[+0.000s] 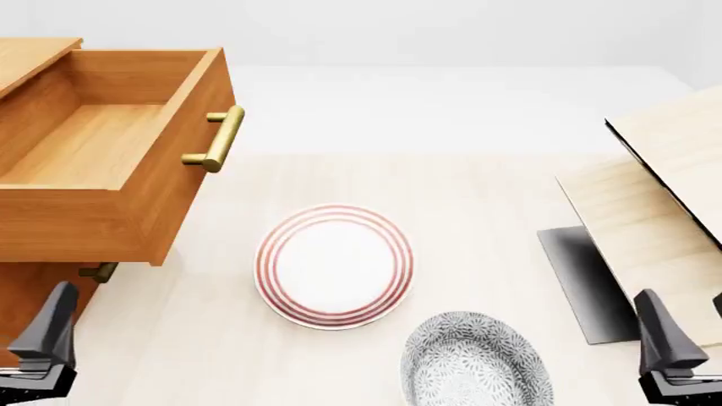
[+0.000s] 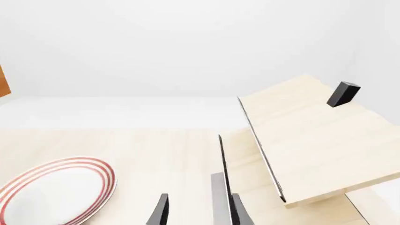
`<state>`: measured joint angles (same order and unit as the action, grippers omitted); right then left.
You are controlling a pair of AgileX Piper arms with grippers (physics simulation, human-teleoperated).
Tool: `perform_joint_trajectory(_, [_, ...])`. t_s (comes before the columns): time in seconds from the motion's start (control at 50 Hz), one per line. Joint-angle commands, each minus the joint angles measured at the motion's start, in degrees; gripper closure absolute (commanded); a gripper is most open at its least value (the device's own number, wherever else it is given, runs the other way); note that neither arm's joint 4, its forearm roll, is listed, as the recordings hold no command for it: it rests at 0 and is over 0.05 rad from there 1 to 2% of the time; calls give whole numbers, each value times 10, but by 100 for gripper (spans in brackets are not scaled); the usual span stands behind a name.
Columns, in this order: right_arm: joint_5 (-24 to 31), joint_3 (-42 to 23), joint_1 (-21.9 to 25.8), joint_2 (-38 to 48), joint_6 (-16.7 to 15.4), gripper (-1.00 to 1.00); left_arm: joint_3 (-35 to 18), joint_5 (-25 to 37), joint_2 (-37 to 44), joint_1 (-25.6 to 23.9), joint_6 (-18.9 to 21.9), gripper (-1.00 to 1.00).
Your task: Close the top drawer of the cabinet.
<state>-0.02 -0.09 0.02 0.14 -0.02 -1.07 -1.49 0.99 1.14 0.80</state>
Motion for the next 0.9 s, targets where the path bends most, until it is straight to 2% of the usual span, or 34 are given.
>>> perform_joint_trajectory(0.02, [-1,-2,0,3,0,-100,8,10,-9,-12,-8,-100])
perform_joint_trajectory(0.08, [-3,-3,0,0,-12,-100,8,9,-9,-11,-6,-100])
perform_joint_trajectory(0.22, [-1,-2,-1,4,0,-100,8,0,-10,-12,-6,-100])
perform_joint_trajectory(0.36, [1,-1,3,0,-5,-100,8,0,-10,-6,-4,-100])
perform_joint_trajectory(0.54, [0,-1,4,0,-6,-100,9,-35,-10,-4,-13,-100])
perform_joint_trajectory(0.56, [0,-1,4,0,-6,-100,-126,93,-10,-6,-14,-100])
perform_joint_trajectory(0.58, [0,-1,4,0,-5,-100,-139,111,-10,-9,-4,-100])
perform_joint_trajectory(0.64, [0,-1,3,0,-5,-100,-109,74,-10,-15,2,-100])
perform_joint_trajectory(0.7, [0,-1,3,0,-3,-100,-117,55,-10,-14,-8,-100])
perform_joint_trajectory(0.8, [0,-1,3,0,-3,-100,-150,71,-10,-14,-16,-100])
perform_joint_trajectory(0.9, [1,-1,3,0,-2,-100,-165,84,-10,-20,-7,-100])
